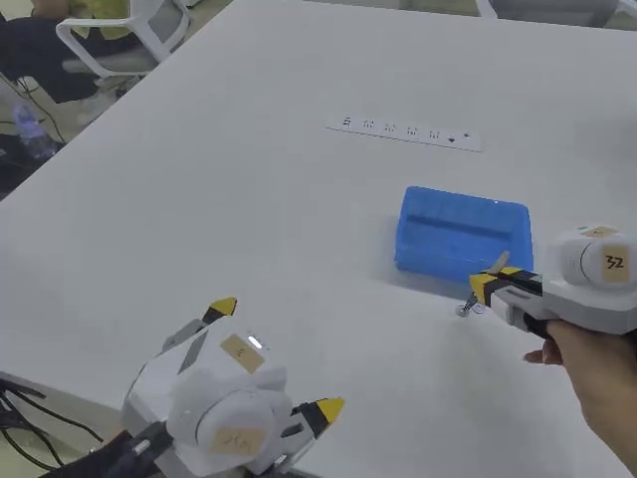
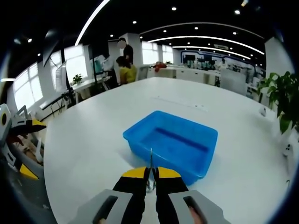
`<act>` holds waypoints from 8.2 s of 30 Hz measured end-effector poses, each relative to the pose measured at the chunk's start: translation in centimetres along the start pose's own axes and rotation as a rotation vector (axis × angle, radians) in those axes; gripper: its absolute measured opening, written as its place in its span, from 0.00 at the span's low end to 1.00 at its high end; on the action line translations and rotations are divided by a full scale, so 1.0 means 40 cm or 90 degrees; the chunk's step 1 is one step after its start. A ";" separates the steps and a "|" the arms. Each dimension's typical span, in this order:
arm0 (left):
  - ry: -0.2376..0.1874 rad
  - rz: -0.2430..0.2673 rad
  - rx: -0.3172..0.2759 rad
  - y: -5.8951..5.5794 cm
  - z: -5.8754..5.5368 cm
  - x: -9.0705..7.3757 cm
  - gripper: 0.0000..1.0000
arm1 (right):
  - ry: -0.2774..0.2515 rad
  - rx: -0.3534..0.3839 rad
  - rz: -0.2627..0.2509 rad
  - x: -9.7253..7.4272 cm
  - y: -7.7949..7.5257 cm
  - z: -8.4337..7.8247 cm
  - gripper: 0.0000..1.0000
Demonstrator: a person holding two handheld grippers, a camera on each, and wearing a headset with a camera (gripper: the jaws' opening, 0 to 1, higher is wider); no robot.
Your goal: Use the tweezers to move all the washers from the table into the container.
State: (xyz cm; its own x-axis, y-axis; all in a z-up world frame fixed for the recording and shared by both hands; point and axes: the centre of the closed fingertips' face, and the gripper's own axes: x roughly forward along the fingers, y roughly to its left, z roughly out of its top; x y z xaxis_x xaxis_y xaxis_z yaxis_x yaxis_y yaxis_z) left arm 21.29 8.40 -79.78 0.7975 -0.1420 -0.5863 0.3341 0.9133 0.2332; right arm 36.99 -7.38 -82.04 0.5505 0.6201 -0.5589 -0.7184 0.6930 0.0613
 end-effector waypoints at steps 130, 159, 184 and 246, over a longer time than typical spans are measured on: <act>0.037 -0.011 0.019 -0.014 -0.025 0.009 0.86 | 0.019 0.053 -0.062 -0.031 -0.052 -0.022 0.03; 0.053 -0.008 0.026 -0.013 -0.037 0.012 0.85 | 0.229 0.002 -0.009 -0.092 -0.036 -0.077 0.01; 0.074 -0.009 0.033 -0.014 -0.051 0.016 0.83 | -0.008 0.069 0.019 -0.027 -0.035 0.006 0.03; 0.085 -0.001 0.034 -0.007 -0.058 0.015 0.76 | 0.063 0.020 0.042 -0.037 0.038 -0.017 0.02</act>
State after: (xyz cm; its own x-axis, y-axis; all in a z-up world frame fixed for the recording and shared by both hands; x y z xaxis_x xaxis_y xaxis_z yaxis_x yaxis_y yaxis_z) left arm 20.51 8.93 -82.01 0.7240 -0.0877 -0.6843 0.3646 0.8906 0.2716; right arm 34.79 -7.50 -81.66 0.4572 0.6265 -0.6312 -0.7373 0.6639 0.1249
